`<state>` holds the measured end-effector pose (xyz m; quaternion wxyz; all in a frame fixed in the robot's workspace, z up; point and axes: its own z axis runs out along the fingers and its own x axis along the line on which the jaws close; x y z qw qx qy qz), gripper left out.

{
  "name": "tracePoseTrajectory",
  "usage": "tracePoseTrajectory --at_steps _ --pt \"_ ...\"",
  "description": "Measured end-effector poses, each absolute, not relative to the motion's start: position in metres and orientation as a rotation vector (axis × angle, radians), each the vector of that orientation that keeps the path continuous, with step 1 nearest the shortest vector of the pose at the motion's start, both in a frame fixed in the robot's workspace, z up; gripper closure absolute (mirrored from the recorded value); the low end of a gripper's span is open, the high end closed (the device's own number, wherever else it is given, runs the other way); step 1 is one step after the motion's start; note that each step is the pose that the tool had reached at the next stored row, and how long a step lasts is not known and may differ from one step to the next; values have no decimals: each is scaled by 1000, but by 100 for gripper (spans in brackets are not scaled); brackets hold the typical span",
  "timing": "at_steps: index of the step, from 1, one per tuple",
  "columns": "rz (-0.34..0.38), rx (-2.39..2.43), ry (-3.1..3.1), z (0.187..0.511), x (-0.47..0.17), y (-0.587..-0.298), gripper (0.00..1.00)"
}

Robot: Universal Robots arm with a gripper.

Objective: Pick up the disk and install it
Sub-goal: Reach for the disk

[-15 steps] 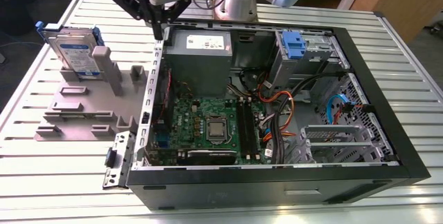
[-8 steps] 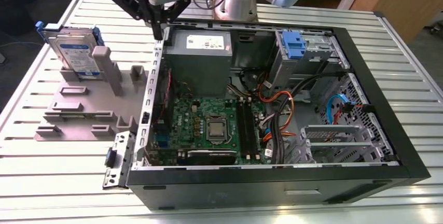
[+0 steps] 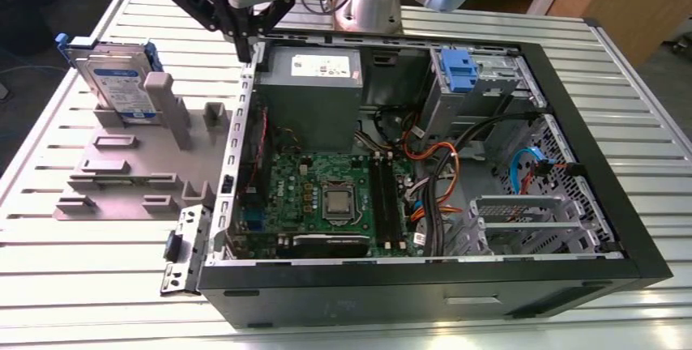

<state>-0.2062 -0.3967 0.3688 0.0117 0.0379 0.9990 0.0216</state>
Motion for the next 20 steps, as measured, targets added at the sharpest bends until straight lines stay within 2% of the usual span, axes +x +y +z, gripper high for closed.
tracePoseTrajectory --at_steps 20 --pt "67 118 3115 369 -213 -397 89"
